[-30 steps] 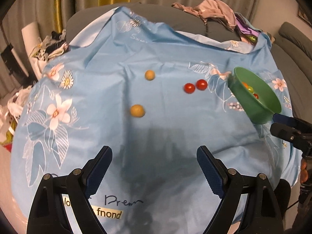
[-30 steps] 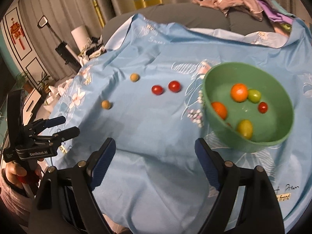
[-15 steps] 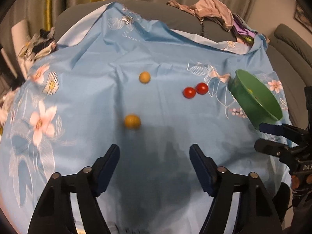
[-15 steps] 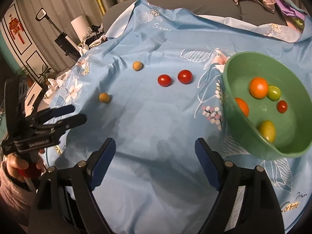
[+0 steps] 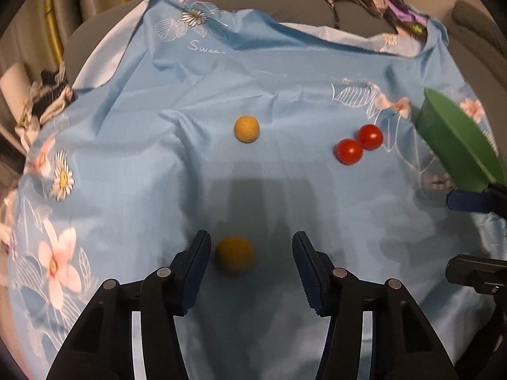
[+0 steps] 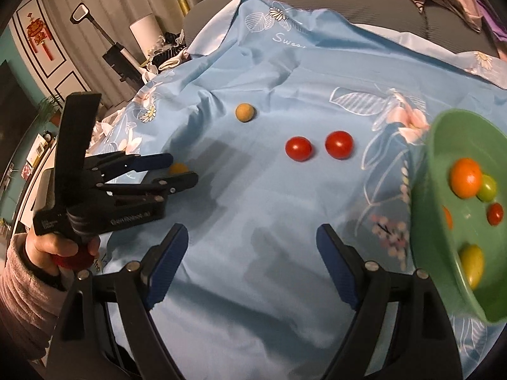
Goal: Organize fruits
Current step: 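Grasp a small yellow fruit with the left tool while the right tool grasps another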
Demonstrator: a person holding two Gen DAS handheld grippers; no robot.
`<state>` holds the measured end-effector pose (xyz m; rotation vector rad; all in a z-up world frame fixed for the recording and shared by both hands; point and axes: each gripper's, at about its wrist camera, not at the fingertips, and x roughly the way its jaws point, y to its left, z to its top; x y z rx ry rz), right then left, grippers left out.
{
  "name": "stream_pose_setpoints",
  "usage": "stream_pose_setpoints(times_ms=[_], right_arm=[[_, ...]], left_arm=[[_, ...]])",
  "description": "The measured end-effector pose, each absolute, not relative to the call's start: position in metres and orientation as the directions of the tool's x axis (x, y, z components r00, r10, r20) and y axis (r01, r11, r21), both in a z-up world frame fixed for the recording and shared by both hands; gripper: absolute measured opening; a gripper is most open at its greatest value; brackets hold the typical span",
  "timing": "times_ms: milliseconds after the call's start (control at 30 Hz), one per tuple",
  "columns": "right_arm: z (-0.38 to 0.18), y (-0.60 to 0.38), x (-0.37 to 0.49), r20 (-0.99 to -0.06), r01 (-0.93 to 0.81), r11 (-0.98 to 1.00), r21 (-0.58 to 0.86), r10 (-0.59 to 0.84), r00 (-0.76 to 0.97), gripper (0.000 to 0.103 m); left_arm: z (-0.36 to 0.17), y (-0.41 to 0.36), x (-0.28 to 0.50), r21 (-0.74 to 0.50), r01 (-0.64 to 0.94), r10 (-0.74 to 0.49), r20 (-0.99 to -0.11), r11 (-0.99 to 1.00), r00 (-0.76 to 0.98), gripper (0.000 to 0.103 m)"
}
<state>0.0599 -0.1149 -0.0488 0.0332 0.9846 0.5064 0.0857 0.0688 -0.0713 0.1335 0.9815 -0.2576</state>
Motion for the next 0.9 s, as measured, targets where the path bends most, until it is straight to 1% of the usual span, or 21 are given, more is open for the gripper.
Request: stream_pose_setpoints(times_ms=[33,100,133,167,200,300,400,467,600,667,733,833,867,900], right_arm=[[-0.050,-0.113,0.063,-0.788,-0.397,0.883,0.250,0.424,0.446,0.084],[-0.050,-0.109,0.068,-0.788,-0.403,0.881,0.246,0.424,0.446,0.083],[-0.051,-0.108,0.072,-0.788,-0.407,0.880,0.244,0.425,0.447,0.083],[-0.052,-0.106,0.075,-0.788,-0.408,0.880,0.244,0.425,0.445,0.083],[-0.052,-0.105,0.080,-0.789,-0.408,0.879,0.246,0.426,0.442,0.083],[-0.055,-0.101,0.095,-0.791,-0.405,0.875,0.265,0.437,0.427,0.082],[-0.056,-0.092,0.109,-0.789,-0.414,0.869,0.272,0.448,0.421,0.082],[-0.056,-0.083,0.118,-0.786,-0.430,0.861,0.273,0.457,0.417,0.080],[-0.054,-0.059,0.147,-0.777,-0.461,0.848,0.260,0.468,0.422,0.077],[-0.057,-0.047,0.164,-0.784,-0.462,0.854,0.238,0.450,0.428,0.076],[-0.061,-0.034,0.182,-0.793,-0.465,0.860,0.212,0.429,0.433,0.072],[-0.072,-0.018,0.206,-0.810,-0.451,0.874,0.184,0.394,0.434,0.062],[-0.075,-0.015,0.211,-0.814,-0.448,0.876,0.178,0.386,0.433,0.059],[-0.079,-0.011,0.216,-0.821,-0.445,0.879,0.169,0.376,0.431,0.051]], left_arm=[[-0.074,0.066,0.087,0.019,0.278,-0.135,-0.840,0.960,0.526,0.042],[-0.076,0.065,0.087,0.051,0.285,-0.113,-0.840,0.957,0.531,0.039],[-0.077,0.067,0.087,0.045,0.289,-0.118,-0.844,0.956,0.524,0.035],[-0.080,0.069,0.088,0.031,0.290,-0.126,-0.852,0.957,0.508,0.028],[-0.082,0.072,0.087,0.021,0.296,-0.137,-0.854,0.955,0.502,0.028],[-0.082,0.070,0.081,0.042,0.325,-0.139,-0.846,0.945,0.515,0.028],[-0.079,0.081,0.085,-0.047,0.309,-0.210,-0.827,0.950,0.521,0.028],[-0.075,0.089,0.089,-0.114,0.289,-0.256,-0.813,0.951,0.522,0.028],[-0.051,0.101,0.086,-0.151,0.267,-0.286,-0.757,0.952,0.588,0.028],[-0.042,0.109,0.087,-0.165,0.249,-0.287,-0.734,0.954,0.615,0.028],[-0.038,0.113,0.090,-0.163,0.233,-0.277,-0.727,0.959,0.628,0.028],[-0.041,0.122,0.097,-0.154,0.202,-0.249,-0.731,0.967,0.636,0.028],[-0.042,0.125,0.099,-0.164,0.194,-0.251,-0.730,0.967,0.635,0.028],[-0.043,0.127,0.100,-0.172,0.188,-0.254,-0.729,0.967,0.636,0.028]])
